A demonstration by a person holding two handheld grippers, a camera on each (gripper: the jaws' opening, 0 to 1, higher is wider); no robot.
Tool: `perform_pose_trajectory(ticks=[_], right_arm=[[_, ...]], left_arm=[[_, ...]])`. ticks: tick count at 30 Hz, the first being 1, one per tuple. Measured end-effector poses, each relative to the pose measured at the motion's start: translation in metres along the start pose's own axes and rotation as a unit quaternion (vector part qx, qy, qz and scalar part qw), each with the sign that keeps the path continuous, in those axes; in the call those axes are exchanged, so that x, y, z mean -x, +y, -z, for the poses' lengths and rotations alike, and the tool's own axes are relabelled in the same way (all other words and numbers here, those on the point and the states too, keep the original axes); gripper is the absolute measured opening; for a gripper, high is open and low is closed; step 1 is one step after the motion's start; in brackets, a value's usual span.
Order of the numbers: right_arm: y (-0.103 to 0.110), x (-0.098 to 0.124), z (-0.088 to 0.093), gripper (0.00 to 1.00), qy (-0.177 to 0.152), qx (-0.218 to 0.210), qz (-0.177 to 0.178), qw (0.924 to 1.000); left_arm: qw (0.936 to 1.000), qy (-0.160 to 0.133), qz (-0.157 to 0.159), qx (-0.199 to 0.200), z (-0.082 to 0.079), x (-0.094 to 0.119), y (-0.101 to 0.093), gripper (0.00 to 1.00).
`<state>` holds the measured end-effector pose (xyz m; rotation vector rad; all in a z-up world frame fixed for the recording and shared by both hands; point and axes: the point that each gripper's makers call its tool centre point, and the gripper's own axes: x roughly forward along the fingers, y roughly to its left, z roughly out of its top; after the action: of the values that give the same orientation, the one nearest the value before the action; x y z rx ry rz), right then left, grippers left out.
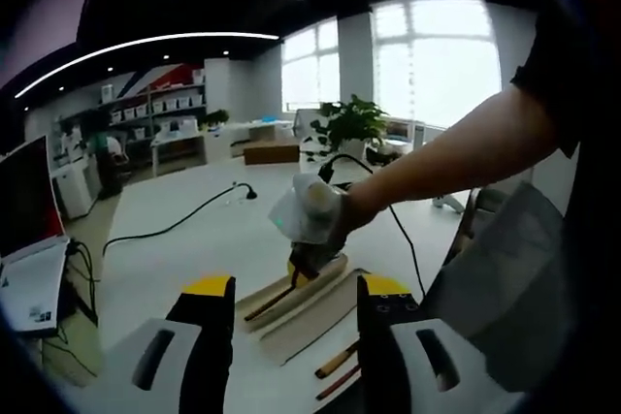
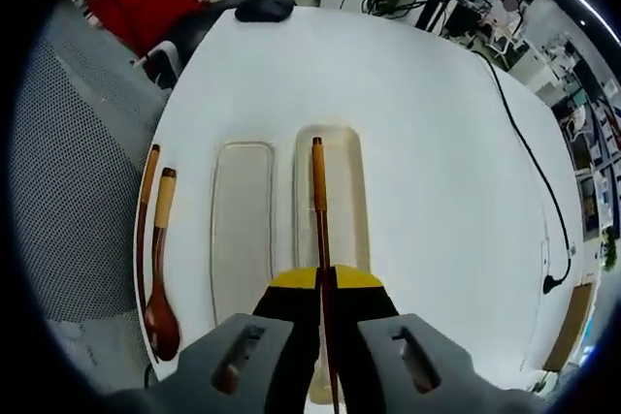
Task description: Arrange the utensils inside the cutlery case until each visible utensil rests in its matching compartment.
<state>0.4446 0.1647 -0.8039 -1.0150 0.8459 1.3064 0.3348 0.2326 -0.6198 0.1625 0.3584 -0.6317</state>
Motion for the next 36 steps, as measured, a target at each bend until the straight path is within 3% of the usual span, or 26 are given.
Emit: perform_pose_trajectory(ticks=[5,36], right_arm=[[-0.002,-0.001,-0.005,0.0,-0.011,-0.014,-0.002,0.9998],[0.001,-0.016,0.005,0.0,0.002,-0.006,-0.015,0.9999]], left_arm=[[1.0,0.002,0.001,0.002,0.001,0.0,0.0,0.51],[0.9999,0.016,0.001,0.002,0.006,-0.002,0.001,0.51]])
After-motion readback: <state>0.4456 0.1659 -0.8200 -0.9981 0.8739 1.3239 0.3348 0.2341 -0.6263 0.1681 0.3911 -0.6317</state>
